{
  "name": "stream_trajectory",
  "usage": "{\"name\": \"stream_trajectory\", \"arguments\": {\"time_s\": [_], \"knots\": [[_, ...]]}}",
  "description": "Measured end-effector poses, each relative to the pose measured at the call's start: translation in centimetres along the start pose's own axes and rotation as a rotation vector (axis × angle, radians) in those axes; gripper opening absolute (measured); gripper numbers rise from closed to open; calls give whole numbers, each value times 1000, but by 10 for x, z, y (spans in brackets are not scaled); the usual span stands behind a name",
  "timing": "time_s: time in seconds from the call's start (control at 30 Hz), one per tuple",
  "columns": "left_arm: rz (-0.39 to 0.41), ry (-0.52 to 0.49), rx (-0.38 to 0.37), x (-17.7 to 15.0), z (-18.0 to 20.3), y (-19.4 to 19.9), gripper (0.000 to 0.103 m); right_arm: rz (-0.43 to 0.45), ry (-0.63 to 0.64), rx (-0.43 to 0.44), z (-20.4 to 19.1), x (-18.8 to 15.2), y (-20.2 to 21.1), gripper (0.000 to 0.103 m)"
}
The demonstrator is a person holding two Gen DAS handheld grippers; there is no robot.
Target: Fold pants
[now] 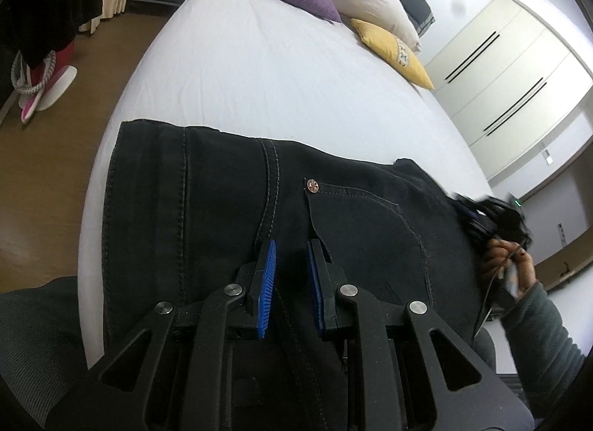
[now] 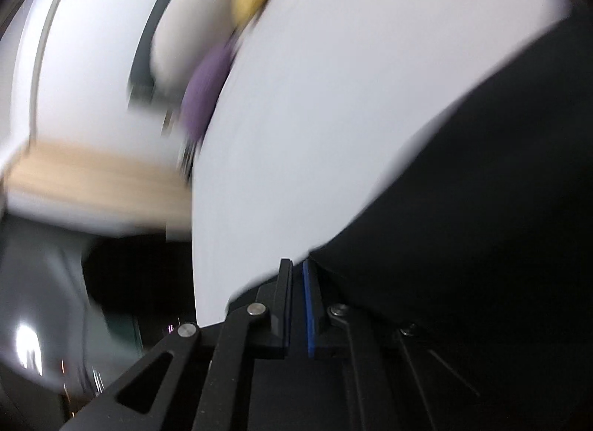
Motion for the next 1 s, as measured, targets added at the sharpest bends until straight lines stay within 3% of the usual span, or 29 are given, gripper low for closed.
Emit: {"name": "stream_trajectory", "arguments": {"time_s": [0.13, 0.2, 0.23, 0.33, 0.47, 0.53, 0.57, 0.7, 0.8, 1.0], "knots": [[3, -37, 50, 5, 21, 13, 17, 248, -51, -84, 63, 57, 134, 24], [14, -78, 53, 10, 45, 19, 17, 429, -85, -121, 89, 72, 213, 55], [15, -99, 48, 14, 60, 18, 17, 505, -100, -138, 100, 75, 254, 62], [-7, -158, 2, 22, 107, 6, 17, 559, -121, -70, 106, 68, 317, 66], [-95, -252, -85, 19, 189, -39, 17, 510, -208, 11, 129, 56, 328, 66], [-126, -297, -120, 12, 222, -54, 17, 492, -245, 51, 122, 45, 300, 66], [-145, -335, -149, 8, 247, -64, 17, 475, -255, 70, 113, 33, 268, 66], [-195, -440, -194, -11, 304, -94, 17, 416, -262, 60, 100, 31, 206, 66], [-257, -451, -213, -28, 322, -113, 17, 437, -299, 116, 99, 34, 204, 66], [-371, -388, -212, -57, 310, -154, 17, 424, -284, 215, 82, 32, 196, 63]]}}
Point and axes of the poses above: each gripper's, at about its wrist camera, not at the fingertips, and y roughly against the way its jaws point, z to its right, x to its top, the point moved 7 cm from there along -y, roughly the way its jaws point, and after that the axes turned 3 degrees about x, right-handed, at the moved point
